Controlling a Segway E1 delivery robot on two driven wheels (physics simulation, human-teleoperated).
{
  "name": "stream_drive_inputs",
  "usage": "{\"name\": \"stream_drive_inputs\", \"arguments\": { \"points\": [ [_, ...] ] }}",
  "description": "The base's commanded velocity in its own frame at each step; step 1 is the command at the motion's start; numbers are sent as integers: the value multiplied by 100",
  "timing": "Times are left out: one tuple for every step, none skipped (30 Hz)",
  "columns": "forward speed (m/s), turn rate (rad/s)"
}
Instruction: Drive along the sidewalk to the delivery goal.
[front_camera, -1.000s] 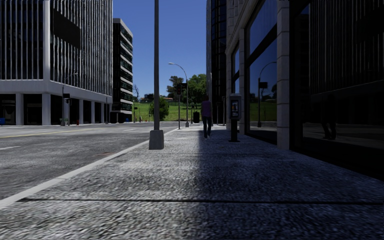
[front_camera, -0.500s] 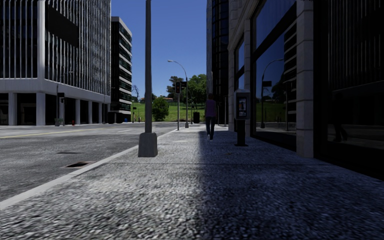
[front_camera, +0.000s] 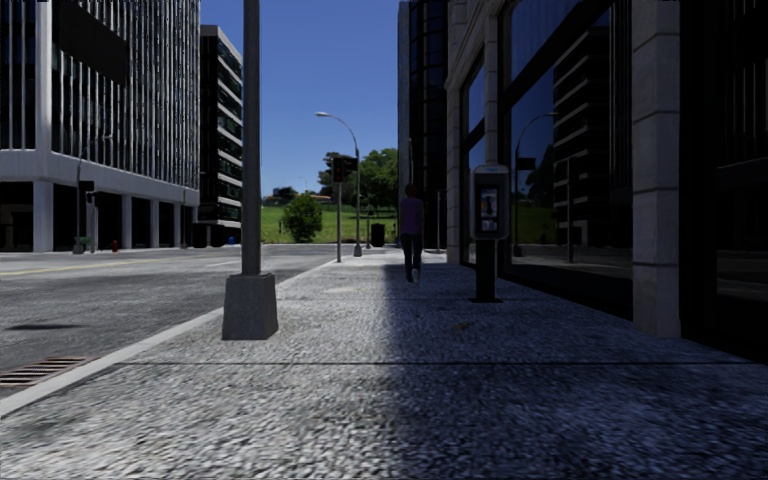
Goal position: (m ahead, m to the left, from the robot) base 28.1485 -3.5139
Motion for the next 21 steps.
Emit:
{"name": "stream_drive_inputs", "arguments": {
  "points": [
    [200,-13],
    [200,-1],
    [200,-1],
    [200,0],
    [200,0],
    [200,0],
    [200,0],
    [200,0],
    [200,0],
    [200,0],
    [200,0],
    [200,0],
    [200,0],
    [200,0],
    [200,0],
    [200,0],
    [200,0],
    [200,0],
    [200,0],
    [200,0],
    [200,0]
  ]
}}
